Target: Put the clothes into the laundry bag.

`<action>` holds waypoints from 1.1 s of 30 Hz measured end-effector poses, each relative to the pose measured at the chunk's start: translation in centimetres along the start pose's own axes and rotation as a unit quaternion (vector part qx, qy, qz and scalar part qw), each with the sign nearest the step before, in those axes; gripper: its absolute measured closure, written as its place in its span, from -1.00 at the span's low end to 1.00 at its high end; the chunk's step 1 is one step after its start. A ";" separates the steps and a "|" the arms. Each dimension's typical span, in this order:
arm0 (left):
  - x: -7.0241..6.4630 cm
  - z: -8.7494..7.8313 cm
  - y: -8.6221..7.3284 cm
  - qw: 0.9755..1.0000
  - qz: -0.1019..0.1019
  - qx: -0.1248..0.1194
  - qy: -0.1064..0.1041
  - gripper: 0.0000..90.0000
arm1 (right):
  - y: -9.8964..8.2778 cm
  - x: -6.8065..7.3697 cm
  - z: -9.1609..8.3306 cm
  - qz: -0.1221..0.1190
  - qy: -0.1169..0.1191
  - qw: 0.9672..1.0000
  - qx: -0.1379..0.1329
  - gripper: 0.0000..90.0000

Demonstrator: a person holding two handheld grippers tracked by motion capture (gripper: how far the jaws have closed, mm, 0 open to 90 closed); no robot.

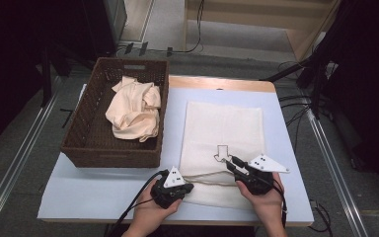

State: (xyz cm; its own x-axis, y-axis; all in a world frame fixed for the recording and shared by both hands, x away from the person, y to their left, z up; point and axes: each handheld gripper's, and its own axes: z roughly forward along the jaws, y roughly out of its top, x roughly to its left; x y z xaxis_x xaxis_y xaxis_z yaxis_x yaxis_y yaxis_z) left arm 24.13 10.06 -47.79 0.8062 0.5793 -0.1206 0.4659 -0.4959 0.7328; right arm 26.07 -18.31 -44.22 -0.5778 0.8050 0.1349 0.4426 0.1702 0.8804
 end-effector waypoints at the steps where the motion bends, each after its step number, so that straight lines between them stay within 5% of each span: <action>1: 0.0 0.0 0.0 1.000 0.000 0.001 -0.001 0.98 | 0.2 -0.1 -0.4 0.007 0.015 1.000 -0.003 0.33; 3: 0.0 0.0 0.0 1.000 0.000 -0.001 -0.002 0.98 | 0.4 -0.1 -0.9 0.004 0.029 1.000 0.002 0.03; 6: 0.1 0.0 0.0 1.000 -0.001 0.000 -0.003 0.97 | -0.5 0.4 -0.1 -0.024 -0.005 0.997 0.068 -0.31; 7: 0.1 0.0 0.0 1.000 -0.001 0.000 -0.003 0.97 | -0.5 0.4 -0.1 -0.024 -0.005 0.997 0.068 -0.31; 10: 0.1 0.0 0.0 1.000 -0.001 0.000 -0.004 0.97 | -1.8 0.3 1.4 -0.027 -0.025 0.991 0.128 -0.47; 12: 0.1 0.0 0.0 1.000 -0.001 0.000 -0.004 0.97 | -2.4 0.5 2.1 -0.036 -0.057 0.986 0.151 -0.30; 17: 0.1 0.0 0.0 1.000 -0.001 0.001 -0.003 0.97 | -2.6 0.2 2.5 -0.021 -0.089 0.986 0.138 0.52; 20: 0.1 0.0 0.0 1.000 -0.001 0.000 -0.002 0.98 | -2.0 0.2 1.5 -0.019 -0.091 0.992 0.084 0.86; 24: 0.0 0.0 0.0 1.000 0.002 0.001 0.000 0.99 | -0.7 0.7 -0.4 -0.024 -0.096 0.995 0.002 0.94; 27: 0.1 -0.1 0.0 1.000 -0.003 0.000 -0.004 0.97 | -0.6 1.0 -0.4 -0.028 -0.091 0.995 -0.003 0.95; 30: 0.1 -0.5 -0.2 1.000 0.003 -0.024 -0.018 0.71 | -1.0 0.8 -0.1 -0.024 -0.088 0.996 0.009 0.95; 32: -0.1 -1.0 -0.2 0.999 0.012 -0.046 -0.015 0.33 | -1.2 0.6 -0.1 -0.021 -0.084 0.996 0.012 0.95; 33: -0.3 -2.0 0.1 0.997 -0.005 -0.069 -0.020 -0.01 | -1.4 0.5 -0.1 -0.019 -0.080 0.997 0.015 0.94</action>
State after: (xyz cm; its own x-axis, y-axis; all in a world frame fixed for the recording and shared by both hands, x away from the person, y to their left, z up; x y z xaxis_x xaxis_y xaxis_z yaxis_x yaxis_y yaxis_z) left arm 23.24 11.12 -46.33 0.8163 0.5571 -0.1528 0.4222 -0.3947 0.8161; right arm 25.11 -18.17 -45.31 -0.4791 0.8774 0.0267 0.4445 0.2163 0.8693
